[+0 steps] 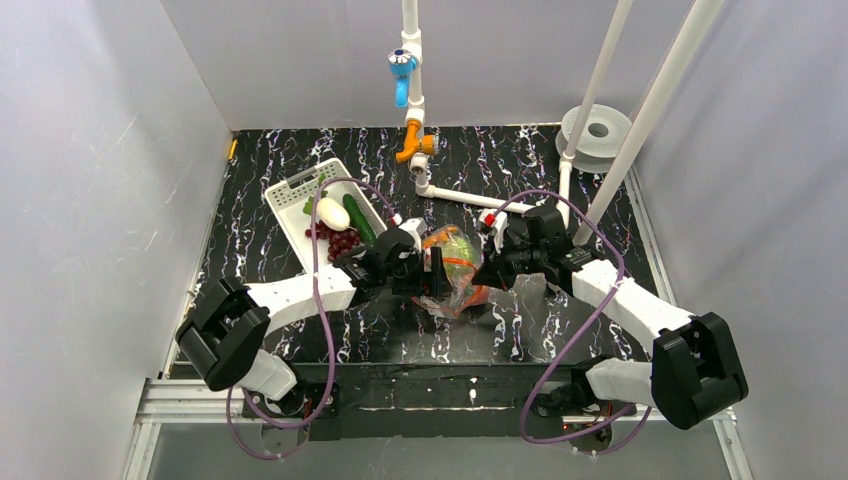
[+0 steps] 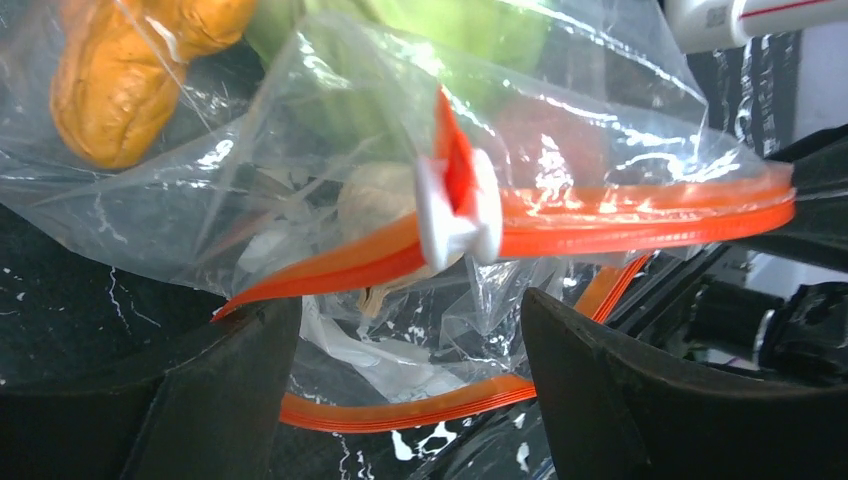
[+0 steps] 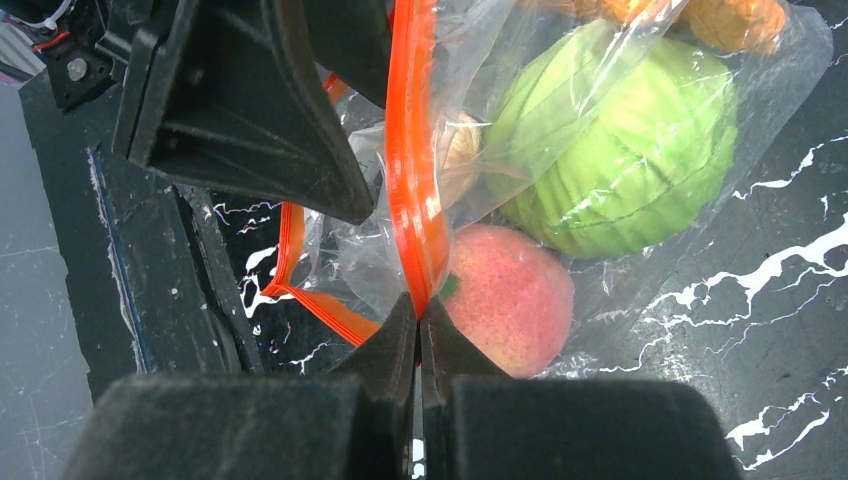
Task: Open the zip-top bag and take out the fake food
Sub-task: Pick up the fake vegetable from the zipper food storage bag.
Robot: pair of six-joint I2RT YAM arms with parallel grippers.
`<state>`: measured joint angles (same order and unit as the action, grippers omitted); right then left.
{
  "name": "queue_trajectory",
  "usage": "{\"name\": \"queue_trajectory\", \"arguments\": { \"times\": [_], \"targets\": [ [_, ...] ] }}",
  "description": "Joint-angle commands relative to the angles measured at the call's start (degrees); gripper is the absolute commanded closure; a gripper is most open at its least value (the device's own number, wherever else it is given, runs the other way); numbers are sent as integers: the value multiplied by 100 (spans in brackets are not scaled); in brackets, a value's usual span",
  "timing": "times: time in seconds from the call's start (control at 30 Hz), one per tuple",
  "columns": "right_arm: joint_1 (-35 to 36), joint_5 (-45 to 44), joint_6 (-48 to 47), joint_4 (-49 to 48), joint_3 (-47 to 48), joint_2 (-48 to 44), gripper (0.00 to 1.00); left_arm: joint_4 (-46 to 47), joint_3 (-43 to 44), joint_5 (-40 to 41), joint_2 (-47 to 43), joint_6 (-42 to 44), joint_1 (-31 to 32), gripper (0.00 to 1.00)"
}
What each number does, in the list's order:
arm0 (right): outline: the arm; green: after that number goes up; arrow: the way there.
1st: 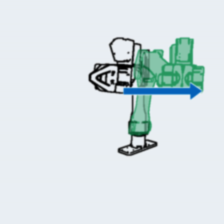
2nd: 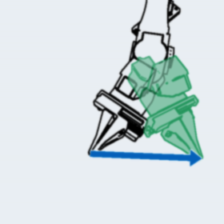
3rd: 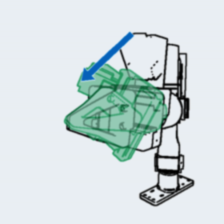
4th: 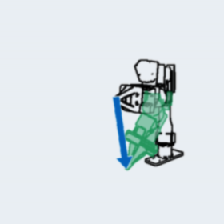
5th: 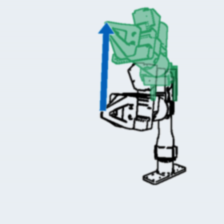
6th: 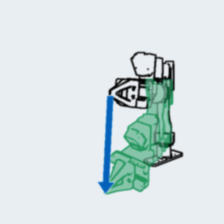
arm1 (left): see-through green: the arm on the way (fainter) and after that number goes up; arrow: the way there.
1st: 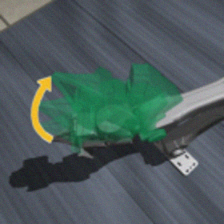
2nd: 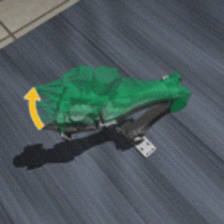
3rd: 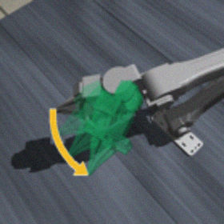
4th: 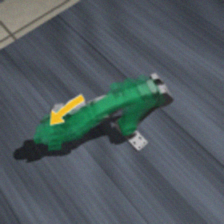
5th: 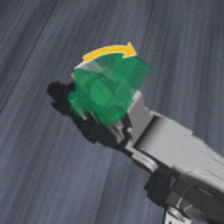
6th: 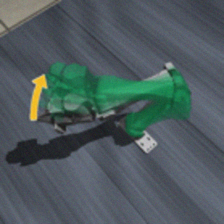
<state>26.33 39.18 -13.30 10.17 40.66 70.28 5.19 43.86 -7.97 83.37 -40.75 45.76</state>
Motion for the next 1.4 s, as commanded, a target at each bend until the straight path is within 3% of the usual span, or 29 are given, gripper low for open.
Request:
{"name": "queue_trajectory", "arguments": {
  "times": [0.0,0.23,0.43,0.77,1.13,1.37],
  "targets": [
    [22,74,-32,-31,65,3,99,-467,259,496,-294,646,246,23],
    [26,84,-42,-25,64,21,99,-307,319,952,-602,938,551,30],
    [30,96,-42,-24,73,43,99,-77,252,919,-846,1263,622,30],
    [30,77,-53,-15,64,12,99,-388,763,1047,28,1582,622,29],
    [39,106,-55,-9,73,43,99,-484,765,1313,338,1768,610,41],
    [44,84,-53,-7,73,47,99,-362,911,1191,702,1908,602,43]
  ]
}}
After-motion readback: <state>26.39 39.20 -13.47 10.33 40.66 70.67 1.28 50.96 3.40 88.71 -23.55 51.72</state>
